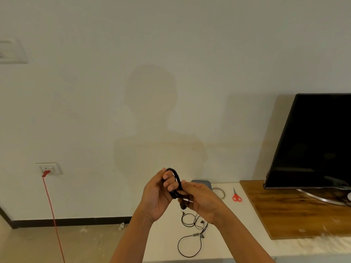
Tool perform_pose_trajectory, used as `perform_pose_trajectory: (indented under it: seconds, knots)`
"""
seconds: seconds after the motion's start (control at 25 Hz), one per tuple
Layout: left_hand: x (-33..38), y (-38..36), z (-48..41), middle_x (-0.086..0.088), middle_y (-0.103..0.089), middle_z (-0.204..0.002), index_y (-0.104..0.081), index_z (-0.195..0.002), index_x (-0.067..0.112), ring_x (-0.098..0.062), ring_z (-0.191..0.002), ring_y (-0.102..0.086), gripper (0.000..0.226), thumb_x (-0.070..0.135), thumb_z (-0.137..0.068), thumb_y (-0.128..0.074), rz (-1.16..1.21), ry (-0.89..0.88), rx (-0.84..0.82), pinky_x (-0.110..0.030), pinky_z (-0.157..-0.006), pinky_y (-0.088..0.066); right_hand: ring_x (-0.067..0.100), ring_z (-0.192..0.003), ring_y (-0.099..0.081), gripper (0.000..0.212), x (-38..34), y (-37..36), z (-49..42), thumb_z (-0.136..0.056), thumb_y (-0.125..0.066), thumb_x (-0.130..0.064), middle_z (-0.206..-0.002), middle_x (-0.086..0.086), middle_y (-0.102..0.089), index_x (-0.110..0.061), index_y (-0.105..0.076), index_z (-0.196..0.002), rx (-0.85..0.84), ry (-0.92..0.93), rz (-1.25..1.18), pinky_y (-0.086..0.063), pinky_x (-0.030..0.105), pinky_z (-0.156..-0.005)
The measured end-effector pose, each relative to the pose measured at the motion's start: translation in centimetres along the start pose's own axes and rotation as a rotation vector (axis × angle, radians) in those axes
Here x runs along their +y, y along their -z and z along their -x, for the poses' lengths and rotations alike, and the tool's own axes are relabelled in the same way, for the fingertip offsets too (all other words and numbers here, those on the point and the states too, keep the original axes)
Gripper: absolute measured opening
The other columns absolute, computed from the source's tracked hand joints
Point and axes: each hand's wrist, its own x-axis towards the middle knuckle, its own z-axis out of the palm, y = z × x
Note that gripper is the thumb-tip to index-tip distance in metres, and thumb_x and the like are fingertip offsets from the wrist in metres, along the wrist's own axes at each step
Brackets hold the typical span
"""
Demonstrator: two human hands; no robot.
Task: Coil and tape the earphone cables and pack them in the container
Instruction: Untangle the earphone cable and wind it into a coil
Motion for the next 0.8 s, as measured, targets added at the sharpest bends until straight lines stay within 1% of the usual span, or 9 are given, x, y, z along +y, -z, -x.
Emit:
perform_pose_trajectory:
  seconds: [0.08,0.16,0.28,0.4,0.48,0.56,0.68,0.72,0.8]
  knots:
    - [0.0,0.0,0.1,0.004,-0.032,-0.046,-0.045,-0.057,0.015,-0.009,-0.04,-0.034,0.033,0.027,-0.088,-0.045,0.0,0.007,-0.002,-0.028,-0.066,-0.036,0.017,-0.082,-0.065,0.027,-0.2,0.1,-0.1,-0.094,-0.054,-0.027,-0.086,0.007,-0.072,-0.006,-0.072,-0.092,0.001,-0.005,0.061,-0.052,0.026,-0.074]
    - [-0.1,0.0,0.0,0.004,-0.029,-0.044,-0.043,-0.055,0.016,-0.009,-0.037,-0.031,0.032,0.026,-0.085,-0.045,-0.025,0.01,0.01,-0.028,-0.068,-0.04,0.017,-0.084,-0.067,0.027,-0.3,0.2,-0.2,-0.094,-0.055,-0.028,-0.088,0.007,-0.072,-0.008,-0.072,-0.092,0.012,-0.016,0.133,-0.052,0.025,-0.073]
    - [-0.1,0.1,-0.1,0.005,-0.027,-0.044,-0.04,-0.053,0.017,-0.009,-0.036,-0.029,0.032,0.029,-0.082,-0.047,-0.043,-0.002,0.05,-0.029,-0.073,-0.039,0.015,-0.069,-0.059,0.024,-0.4,0.1,-0.4,-0.092,-0.058,-0.028,-0.081,0.007,-0.068,-0.009,-0.072,-0.088,0.03,0.013,0.23,-0.051,0.024,-0.068]
    - [-0.7,0.4,-0.3,0.005,-0.026,-0.046,-0.037,-0.054,0.018,-0.01,-0.039,-0.031,0.038,0.034,-0.084,-0.051,-0.096,-0.058,0.106,-0.033,-0.077,-0.04,0.014,-0.066,-0.058,0.017,-0.2,-0.1,-0.8,-0.092,-0.059,-0.021,-0.075,0.003,-0.068,-0.013,-0.072,-0.084,0.099,0.087,0.293,-0.051,0.02,-0.064]
    - [-1.3,0.5,-0.5,0.004,-0.027,-0.046,-0.035,-0.055,0.019,-0.011,-0.041,-0.035,0.039,0.031,-0.088,-0.05,-0.103,-0.097,0.122,-0.038,-0.08,-0.042,0.012,-0.069,-0.062,0.017,-0.2,-0.3,-1.2,-0.093,-0.057,-0.016,-0.072,0.002,-0.069,-0.015,-0.07,-0.082,0.151,0.136,0.301,-0.051,0.019,-0.064]
    - [-1.7,0.4,-0.7,0.003,-0.029,-0.047,-0.035,-0.058,0.018,-0.014,-0.043,-0.041,0.038,0.028,-0.092,-0.047,-0.096,-0.113,0.124,-0.041,-0.08,-0.046,0.012,-0.067,-0.062,0.019,-0.3,-0.3,-1.5,-0.095,-0.054,-0.015,-0.069,0.001,-0.068,-0.015,-0.069,-0.082,0.17,0.158,0.301,-0.05,0.02,-0.062]
    - [-1.7,0.4,-0.8,0.001,-0.034,-0.05,-0.036,-0.062,0.016,-0.017,-0.05,-0.051,0.038,0.031,-0.096,-0.043,-0.084,-0.125,0.123,-0.041,-0.076,-0.048,0.011,-0.054,-0.053,0.022,-0.5,0.1,-1.3,-0.096,-0.052,-0.019,-0.063,-0.002,-0.067,-0.013,-0.068,-0.084,0.131,0.149,0.321,-0.042,0.021,-0.051]
    - [-1.7,0.5,-0.8,0.0,-0.038,-0.052,-0.039,-0.064,0.015,-0.019,-0.055,-0.057,0.039,0.034,-0.098,-0.04,-0.065,-0.122,0.129,-0.043,-0.079,-0.048,0.011,-0.052,-0.05,0.023,-0.5,0.2,-1.2,-0.097,-0.051,-0.022,-0.063,-0.002,-0.067,-0.012,-0.069,-0.086,0.12,0.137,0.336,-0.04,0.02,-0.049]
    - [-1.6,0.6,-0.7,-0.003,-0.047,-0.059,-0.044,-0.068,0.014,-0.025,-0.079,-0.07,0.039,0.035,-0.1,-0.036,-0.021,-0.112,0.154,-0.048,-0.09,-0.045,0.01,-0.054,-0.05,0.027,-0.1,0.4,-1.1,-0.098,-0.048,-0.027,-0.067,-0.001,-0.066,-0.014,-0.07,-0.09,0.117,0.099,0.343,-0.041,0.02,-0.052]
